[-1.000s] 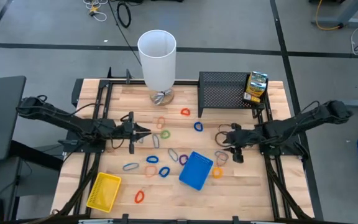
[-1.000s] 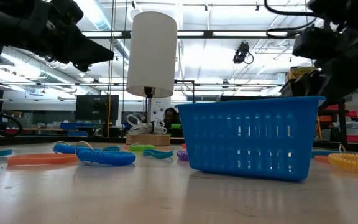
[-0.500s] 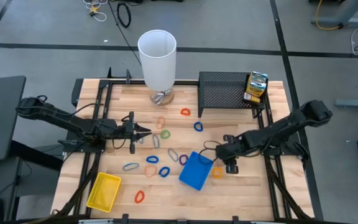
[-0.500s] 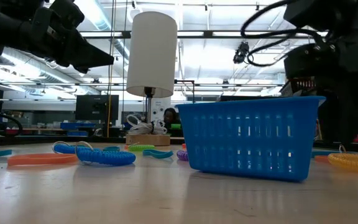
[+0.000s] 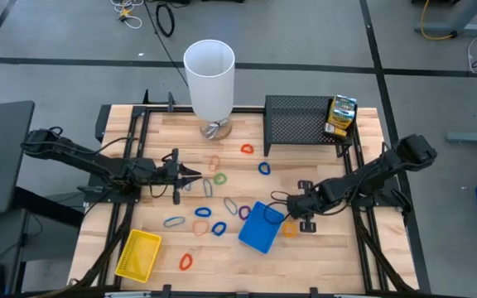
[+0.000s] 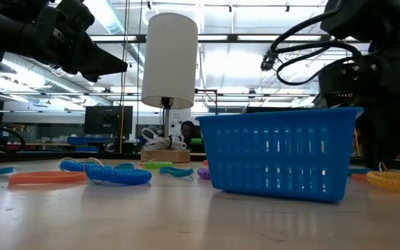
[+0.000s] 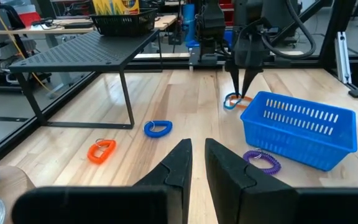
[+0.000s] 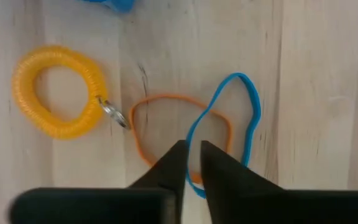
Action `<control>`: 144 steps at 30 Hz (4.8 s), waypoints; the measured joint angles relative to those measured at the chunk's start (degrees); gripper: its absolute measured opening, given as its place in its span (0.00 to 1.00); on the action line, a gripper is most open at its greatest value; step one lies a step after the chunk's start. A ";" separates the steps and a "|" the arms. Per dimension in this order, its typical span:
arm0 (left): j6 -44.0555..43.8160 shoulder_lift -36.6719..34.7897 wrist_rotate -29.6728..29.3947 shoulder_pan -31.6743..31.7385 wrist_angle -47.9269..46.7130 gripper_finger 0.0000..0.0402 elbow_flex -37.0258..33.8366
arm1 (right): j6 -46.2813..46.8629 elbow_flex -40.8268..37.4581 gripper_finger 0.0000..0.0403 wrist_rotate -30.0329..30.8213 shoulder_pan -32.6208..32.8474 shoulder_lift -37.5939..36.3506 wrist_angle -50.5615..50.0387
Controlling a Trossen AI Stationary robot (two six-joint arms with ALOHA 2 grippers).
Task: Pick & Place Office Desk Supplies
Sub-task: Put the blue rubber band into the blue bin, then put the orange rubber band into the blue bin
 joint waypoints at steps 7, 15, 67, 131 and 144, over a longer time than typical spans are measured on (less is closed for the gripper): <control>-0.18 0.04 0.00 0.00 0.04 0.13 0.00 | -1.78 0.00 0.01 1.93 1.31 -0.10 -0.02; -0.18 0.04 0.00 0.00 0.07 0.13 0.00 | -3.35 6.96 0.00 8.34 3.54 -0.20 -7.28; 0.04 0.09 -0.02 0.00 -0.02 0.13 0.04 | -11.38 17.86 0.53 3.76 -0.56 5.49 -20.03; -1.07 5.06 -0.46 -0.02 3.96 0.13 0.00 | -30.72 30.32 0.00 -1.40 -3.15 10.00 -6.04; -2.56 9.87 2.09 0.02 9.42 0.19 0.00 | -32.37 30.27 0.15 -3.25 -3.08 18.58 -2.67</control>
